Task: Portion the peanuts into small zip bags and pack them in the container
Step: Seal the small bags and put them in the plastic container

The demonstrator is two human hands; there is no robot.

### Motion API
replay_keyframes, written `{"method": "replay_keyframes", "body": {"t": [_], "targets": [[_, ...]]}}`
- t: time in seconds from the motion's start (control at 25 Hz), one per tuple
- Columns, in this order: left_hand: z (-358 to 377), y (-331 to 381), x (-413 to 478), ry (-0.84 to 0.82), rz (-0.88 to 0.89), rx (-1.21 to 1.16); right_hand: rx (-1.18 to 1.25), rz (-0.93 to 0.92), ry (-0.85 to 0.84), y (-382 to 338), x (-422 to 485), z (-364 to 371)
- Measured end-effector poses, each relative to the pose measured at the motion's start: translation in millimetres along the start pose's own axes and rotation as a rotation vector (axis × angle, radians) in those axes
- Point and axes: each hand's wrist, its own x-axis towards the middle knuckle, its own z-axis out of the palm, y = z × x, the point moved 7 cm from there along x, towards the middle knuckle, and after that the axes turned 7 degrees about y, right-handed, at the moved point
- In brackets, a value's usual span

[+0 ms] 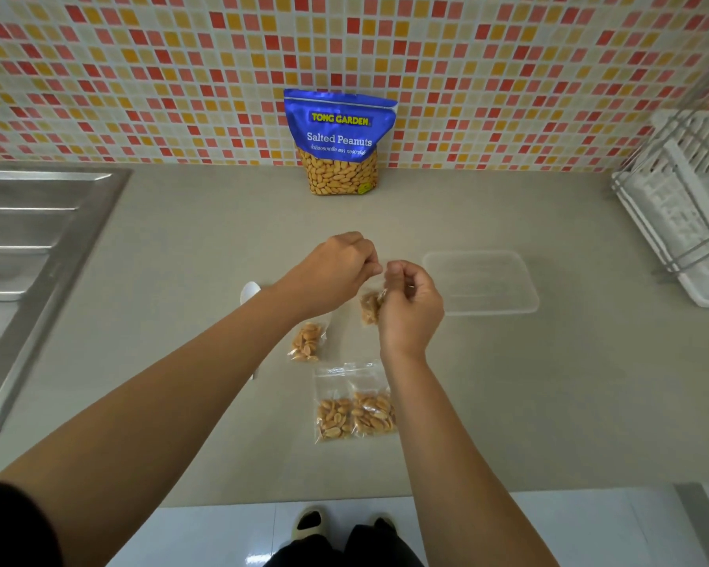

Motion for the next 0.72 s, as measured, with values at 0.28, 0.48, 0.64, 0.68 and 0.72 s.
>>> {"method": "replay_keyframes", "body": {"t": [0.28,0.48,0.64,0.68,0.72], "targets": [[1.6,-9.7,-10.0,-0.045,0.027,0.084,-0.068,-0.006,-0.011,6.4,5.4,-7.0],[-0.3,-31.0,-38.7,0.074,-0.298,-0.172,0.047,0.282,-0.133,24.3,-4.5,-2.2],[35.2,-30.6,-104.0,0.066,-0.636,-0.671,0.125,0.521,-0.263,44.3,-27.1,-9.8],[44.8,-31.2,-118.9,0.082,-0.703,-0.767,0.027,0.456,-0.306,49.9,-27.0,-15.1],[53.5,-31.7,-133.7,0.098,-0.772,-0.827,-0.163,0.294,-0.364,52.6,-25.0,-20.6]]}}
